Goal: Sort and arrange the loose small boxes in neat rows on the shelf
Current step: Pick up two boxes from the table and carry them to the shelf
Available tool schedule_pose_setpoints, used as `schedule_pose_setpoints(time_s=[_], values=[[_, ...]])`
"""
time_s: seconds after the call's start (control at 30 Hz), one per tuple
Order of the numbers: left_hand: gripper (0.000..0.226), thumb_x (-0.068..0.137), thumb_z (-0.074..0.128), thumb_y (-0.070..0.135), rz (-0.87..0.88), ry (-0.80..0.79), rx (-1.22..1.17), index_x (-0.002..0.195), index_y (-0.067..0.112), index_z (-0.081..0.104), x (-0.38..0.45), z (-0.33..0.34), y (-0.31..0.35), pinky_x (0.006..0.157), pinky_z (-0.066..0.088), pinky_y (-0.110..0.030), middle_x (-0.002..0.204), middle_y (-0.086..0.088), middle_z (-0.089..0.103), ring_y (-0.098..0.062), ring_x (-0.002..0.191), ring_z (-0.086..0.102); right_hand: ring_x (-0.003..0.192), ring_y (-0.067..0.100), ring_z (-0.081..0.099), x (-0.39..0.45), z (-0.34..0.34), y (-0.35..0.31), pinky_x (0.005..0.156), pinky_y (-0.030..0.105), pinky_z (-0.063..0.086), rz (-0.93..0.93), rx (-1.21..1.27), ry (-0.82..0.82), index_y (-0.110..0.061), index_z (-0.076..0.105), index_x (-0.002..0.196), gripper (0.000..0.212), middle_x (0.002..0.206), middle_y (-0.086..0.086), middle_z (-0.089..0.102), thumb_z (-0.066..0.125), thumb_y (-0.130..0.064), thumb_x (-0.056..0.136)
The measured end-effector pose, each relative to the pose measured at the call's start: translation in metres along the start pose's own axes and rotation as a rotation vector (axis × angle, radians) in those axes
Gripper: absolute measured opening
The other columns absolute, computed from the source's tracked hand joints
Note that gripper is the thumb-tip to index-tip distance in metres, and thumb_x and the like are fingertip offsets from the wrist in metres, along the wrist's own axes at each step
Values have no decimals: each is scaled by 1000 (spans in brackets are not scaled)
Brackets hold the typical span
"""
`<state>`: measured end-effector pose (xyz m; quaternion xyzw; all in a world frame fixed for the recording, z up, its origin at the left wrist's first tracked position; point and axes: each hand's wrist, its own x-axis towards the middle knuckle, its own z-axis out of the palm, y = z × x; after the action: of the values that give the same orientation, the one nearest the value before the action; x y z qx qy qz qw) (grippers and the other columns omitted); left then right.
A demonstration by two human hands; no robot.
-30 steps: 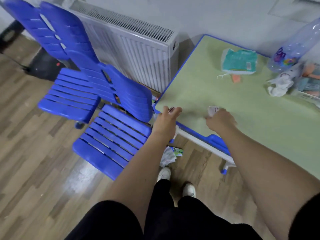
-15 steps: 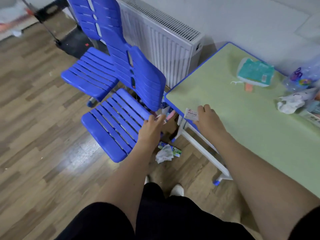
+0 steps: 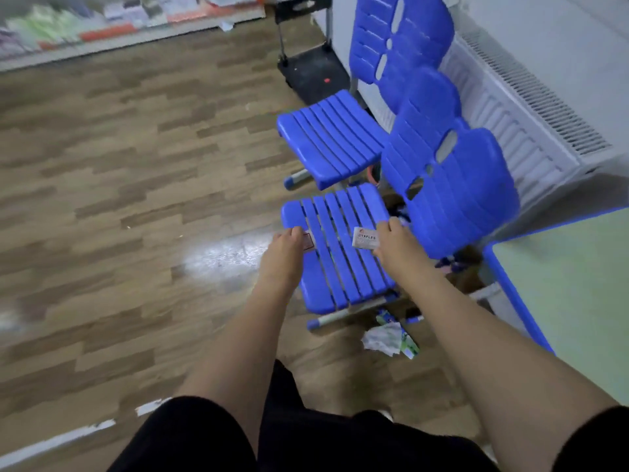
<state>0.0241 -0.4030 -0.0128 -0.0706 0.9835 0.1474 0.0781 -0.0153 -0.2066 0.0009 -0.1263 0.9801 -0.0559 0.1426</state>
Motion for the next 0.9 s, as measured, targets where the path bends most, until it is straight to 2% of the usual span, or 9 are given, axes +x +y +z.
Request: schedule_pose_setpoints(time_s=[0.3,0.53,0.63,0.73,0.77,0.8,0.83,0.87,0.9], values=[[42,80,44,-12,-119,41,78,117,7,46,67,-89,-194,65,36,-36,121,-10,51,-31,106,47,117,33,44,122,4,-206,88,38,38,-178,-19,-50,-3,38,123,40,127,16,46,54,-21,91],[43,76,46,-14,-202,22,24,114,6,46,121,-114,-285,69,42,-37,119,-10,50,-29,106,45,104,38,52,206,-9,-282,78,40,40,-254,-47,-96,-8,35,126,37,119,16,45,50,-12,92],[42,79,45,-12,-226,2,15,115,8,45,157,-120,-303,66,36,-33,119,-7,49,-27,106,45,87,34,49,246,-19,-295,72,36,35,-297,-1,-139,-34,22,143,61,107,13,40,38,-5,92],[44,78,46,-13,-209,-11,16,117,7,44,205,-128,-318,69,39,-34,122,-9,48,-28,107,45,85,29,47,295,-24,-299,85,36,43,-310,109,-224,-57,15,138,75,119,10,37,31,-3,89],[44,78,46,-13,-204,-9,18,117,7,44,224,-132,-323,69,38,-34,122,-9,48,-28,107,45,94,32,50,316,-25,-302,91,40,43,-276,119,-218,-55,15,139,69,128,12,37,34,-10,91],[43,78,45,-13,-202,-7,21,117,6,44,249,-136,-328,68,36,-33,121,-9,48,-29,107,45,106,37,49,341,-30,-306,96,45,41,-222,162,-208,-45,19,143,58,135,16,36,41,-27,93],[42,78,44,-13,-201,-3,22,116,6,44,272,-141,-332,66,35,-33,120,-10,49,-29,105,46,115,41,45,366,-36,-309,98,48,39,-149,173,-207,-30,22,145,64,137,20,36,47,-50,89],[41,79,43,-13,-202,-1,18,115,6,44,295,-147,-335,65,34,-33,119,-10,49,-30,103,46,119,43,42,392,-41,-311,99,49,37,-102,175,-186,-17,24,144,84,137,22,37,47,-67,82],[40,78,43,-13,-205,6,14,114,6,44,320,-154,-338,63,33,-33,118,-10,50,-30,101,47,120,43,42,417,-47,-312,99,49,36,-116,114,-175,-11,24,143,91,137,24,37,48,-71,79]])
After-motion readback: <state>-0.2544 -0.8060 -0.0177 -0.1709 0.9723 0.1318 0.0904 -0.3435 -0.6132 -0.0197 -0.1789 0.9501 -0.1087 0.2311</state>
